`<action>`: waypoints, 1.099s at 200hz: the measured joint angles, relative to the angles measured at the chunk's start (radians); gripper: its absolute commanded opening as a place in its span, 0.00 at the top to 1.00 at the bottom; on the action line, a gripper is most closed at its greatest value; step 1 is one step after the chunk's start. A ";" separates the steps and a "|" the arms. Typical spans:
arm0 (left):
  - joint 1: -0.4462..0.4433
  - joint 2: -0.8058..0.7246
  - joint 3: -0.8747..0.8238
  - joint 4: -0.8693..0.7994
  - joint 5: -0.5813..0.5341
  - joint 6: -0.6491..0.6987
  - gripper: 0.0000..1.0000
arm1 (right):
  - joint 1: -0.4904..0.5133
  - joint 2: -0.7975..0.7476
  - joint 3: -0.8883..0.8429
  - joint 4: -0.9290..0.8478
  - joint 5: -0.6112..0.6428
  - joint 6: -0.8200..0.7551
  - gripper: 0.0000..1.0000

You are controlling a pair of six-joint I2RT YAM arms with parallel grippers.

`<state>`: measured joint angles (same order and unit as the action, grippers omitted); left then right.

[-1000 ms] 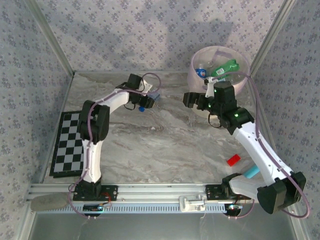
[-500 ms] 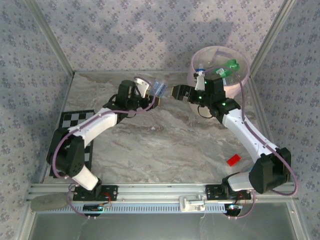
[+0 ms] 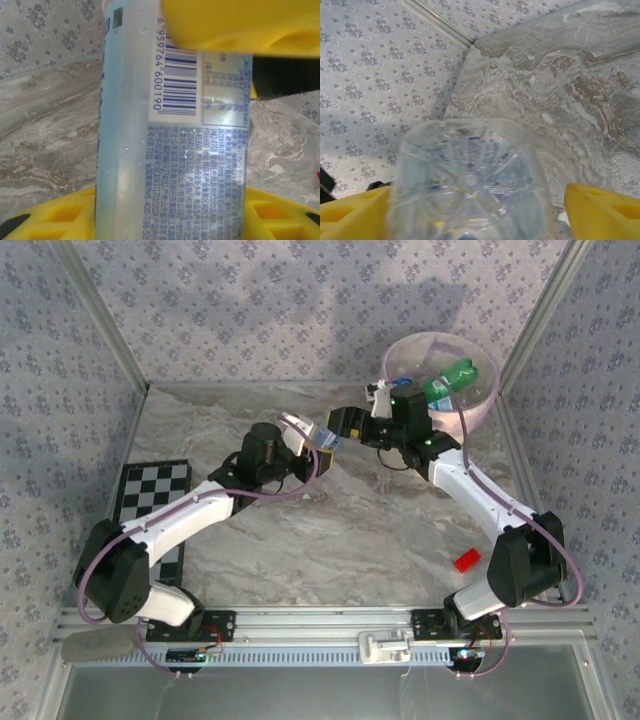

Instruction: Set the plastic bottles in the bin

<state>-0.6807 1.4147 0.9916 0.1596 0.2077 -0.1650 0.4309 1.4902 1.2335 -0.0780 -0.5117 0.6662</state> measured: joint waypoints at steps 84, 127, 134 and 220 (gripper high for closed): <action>-0.014 -0.014 -0.001 -0.002 -0.026 0.003 0.44 | 0.001 0.000 0.008 0.020 -0.043 0.003 0.48; -0.021 -0.034 -0.009 0.002 -0.039 -0.010 0.09 | -0.003 0.000 0.009 0.023 -0.050 -0.003 0.49; -0.022 -0.047 -0.014 0.002 -0.041 -0.012 0.06 | -0.006 0.000 0.009 0.023 -0.050 -0.004 0.49; 0.033 -0.231 -0.148 0.012 -0.307 -0.147 0.00 | -0.211 -0.026 0.282 -0.148 -0.031 -0.154 0.49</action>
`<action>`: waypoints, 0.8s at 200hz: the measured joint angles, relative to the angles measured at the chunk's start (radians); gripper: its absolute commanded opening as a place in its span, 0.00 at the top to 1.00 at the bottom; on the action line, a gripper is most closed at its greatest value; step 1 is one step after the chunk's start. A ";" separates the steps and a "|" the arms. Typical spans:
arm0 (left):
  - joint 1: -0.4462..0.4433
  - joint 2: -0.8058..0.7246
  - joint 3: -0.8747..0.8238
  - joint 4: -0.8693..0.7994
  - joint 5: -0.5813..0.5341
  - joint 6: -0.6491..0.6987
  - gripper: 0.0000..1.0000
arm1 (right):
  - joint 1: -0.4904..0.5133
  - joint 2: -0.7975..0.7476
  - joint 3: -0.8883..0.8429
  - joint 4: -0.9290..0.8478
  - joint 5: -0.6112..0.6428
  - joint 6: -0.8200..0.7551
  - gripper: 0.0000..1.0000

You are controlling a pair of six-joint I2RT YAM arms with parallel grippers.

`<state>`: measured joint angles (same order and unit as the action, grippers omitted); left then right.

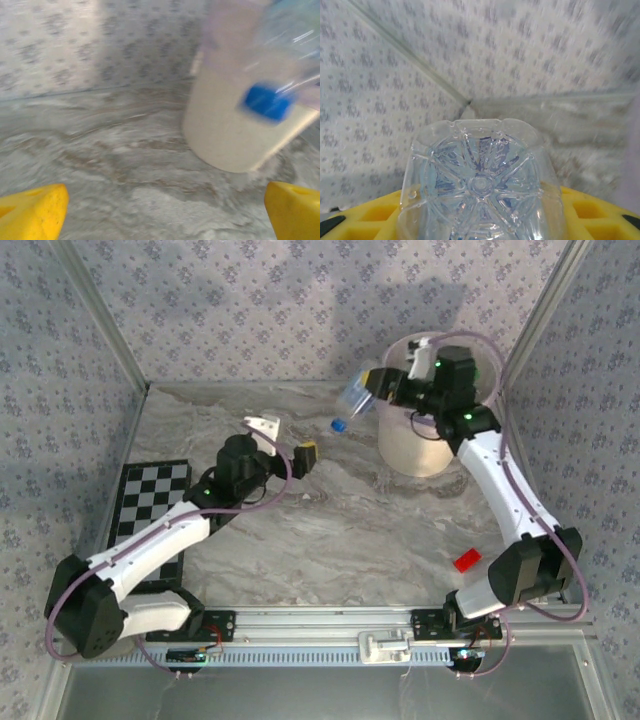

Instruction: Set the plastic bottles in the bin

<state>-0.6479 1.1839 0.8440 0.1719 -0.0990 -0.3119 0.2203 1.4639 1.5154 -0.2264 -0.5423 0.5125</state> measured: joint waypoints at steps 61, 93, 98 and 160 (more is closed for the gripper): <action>0.208 -0.077 -0.172 0.004 -0.033 -0.241 0.00 | -0.147 -0.069 0.134 -0.034 0.137 -0.118 0.50; 0.216 -0.098 -0.192 -0.003 -0.032 -0.283 0.00 | -0.161 -0.070 0.145 -0.042 0.263 -0.199 0.49; 0.216 -0.100 -0.193 -0.005 -0.032 -0.286 0.00 | -0.163 -0.069 0.145 -0.042 0.284 -0.210 0.49; 0.216 -0.100 -0.193 -0.015 -0.028 -0.304 0.00 | -0.223 0.013 0.144 -0.042 0.328 -0.222 0.48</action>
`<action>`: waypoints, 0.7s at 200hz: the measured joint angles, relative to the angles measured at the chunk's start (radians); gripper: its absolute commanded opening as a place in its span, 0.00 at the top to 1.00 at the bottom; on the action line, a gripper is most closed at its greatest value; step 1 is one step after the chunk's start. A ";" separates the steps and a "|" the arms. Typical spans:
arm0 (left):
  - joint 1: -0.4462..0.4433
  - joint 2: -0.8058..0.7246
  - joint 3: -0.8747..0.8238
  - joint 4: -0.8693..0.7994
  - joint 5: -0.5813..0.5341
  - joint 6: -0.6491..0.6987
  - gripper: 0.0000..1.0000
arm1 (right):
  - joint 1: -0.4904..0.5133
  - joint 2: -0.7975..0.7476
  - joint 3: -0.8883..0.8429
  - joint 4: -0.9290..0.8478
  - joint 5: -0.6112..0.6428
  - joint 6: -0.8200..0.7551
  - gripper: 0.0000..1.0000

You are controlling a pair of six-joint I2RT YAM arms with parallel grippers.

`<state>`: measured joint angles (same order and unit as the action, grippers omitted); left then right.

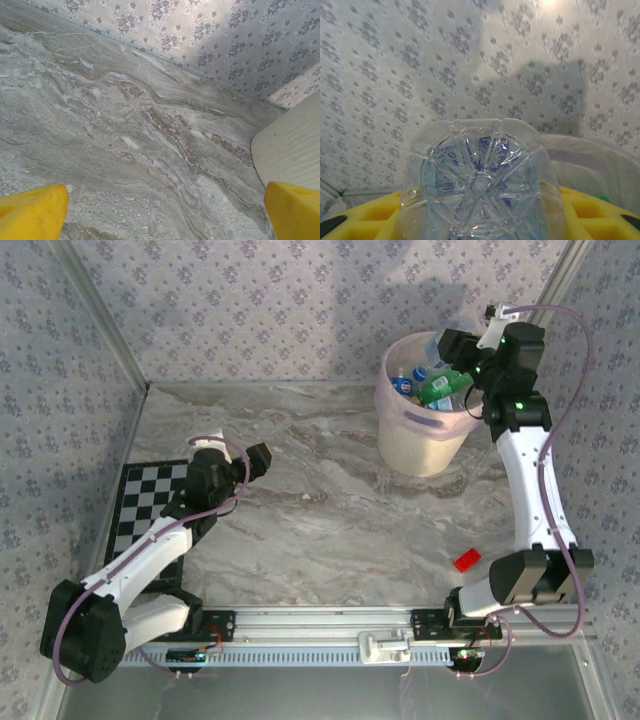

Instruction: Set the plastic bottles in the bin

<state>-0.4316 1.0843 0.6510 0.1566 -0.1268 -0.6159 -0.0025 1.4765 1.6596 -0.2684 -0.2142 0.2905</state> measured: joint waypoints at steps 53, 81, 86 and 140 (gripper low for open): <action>0.000 -0.002 0.000 -0.020 0.003 -0.007 0.00 | -0.014 0.181 0.066 -0.096 -0.076 0.061 0.42; 0.005 -0.017 0.000 -0.030 0.003 -0.007 0.00 | -0.036 0.204 0.100 -0.130 -0.089 0.082 0.32; 0.005 -0.021 0.000 -0.031 0.003 -0.007 0.00 | -0.040 0.208 0.106 -0.134 -0.089 0.088 0.30; 0.006 -0.055 0.000 -0.049 -0.002 -0.006 0.00 | -0.067 0.213 0.180 -0.169 -0.046 0.089 0.24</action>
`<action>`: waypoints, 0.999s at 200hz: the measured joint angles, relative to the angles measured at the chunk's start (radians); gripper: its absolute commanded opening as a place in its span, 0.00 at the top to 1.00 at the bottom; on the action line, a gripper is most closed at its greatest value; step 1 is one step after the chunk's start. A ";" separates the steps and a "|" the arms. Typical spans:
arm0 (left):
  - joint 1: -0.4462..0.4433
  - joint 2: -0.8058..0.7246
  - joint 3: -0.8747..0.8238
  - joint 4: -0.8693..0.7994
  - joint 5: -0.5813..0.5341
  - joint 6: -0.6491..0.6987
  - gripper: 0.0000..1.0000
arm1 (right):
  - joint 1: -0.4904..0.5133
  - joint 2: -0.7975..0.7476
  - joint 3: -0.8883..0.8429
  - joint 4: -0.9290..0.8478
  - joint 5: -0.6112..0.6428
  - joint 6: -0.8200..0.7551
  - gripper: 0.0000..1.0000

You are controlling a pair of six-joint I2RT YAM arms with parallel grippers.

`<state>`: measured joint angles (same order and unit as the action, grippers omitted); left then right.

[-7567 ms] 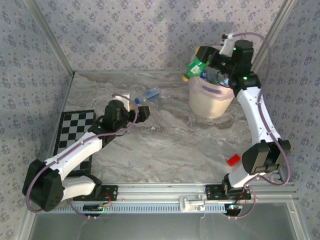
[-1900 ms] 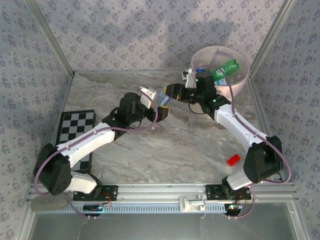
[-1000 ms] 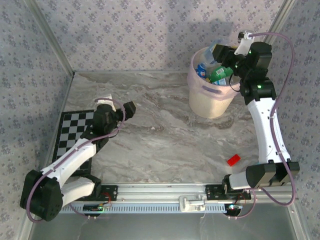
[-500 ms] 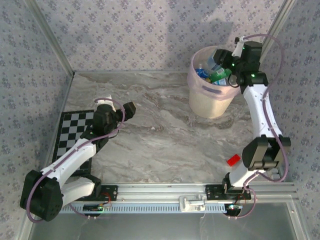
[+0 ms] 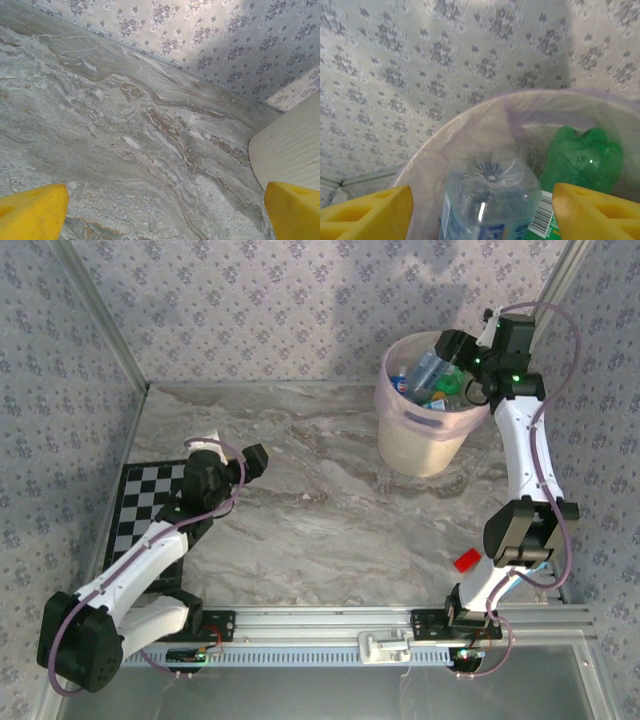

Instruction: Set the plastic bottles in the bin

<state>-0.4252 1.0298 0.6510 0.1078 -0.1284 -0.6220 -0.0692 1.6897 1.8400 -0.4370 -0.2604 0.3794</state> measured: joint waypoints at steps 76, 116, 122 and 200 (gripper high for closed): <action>0.000 0.002 0.000 -0.001 0.000 0.000 0.00 | 0.055 -0.106 -0.076 0.105 -0.049 -0.009 0.26; 0.001 0.000 0.000 -0.002 0.000 -0.001 0.00 | 0.115 -0.014 -0.078 0.121 -0.100 0.003 0.27; 0.003 -0.001 0.000 -0.003 0.000 -0.001 0.00 | 0.121 0.002 -0.082 0.123 -0.105 0.008 0.27; 0.039 -0.062 -0.024 -0.043 -0.045 0.001 0.00 | 0.113 0.067 -0.066 0.139 -0.123 0.025 0.25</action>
<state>-0.3859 0.9680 0.6273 0.0643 -0.1730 -0.6212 0.0441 1.7565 1.7744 -0.2981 -0.3832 0.4046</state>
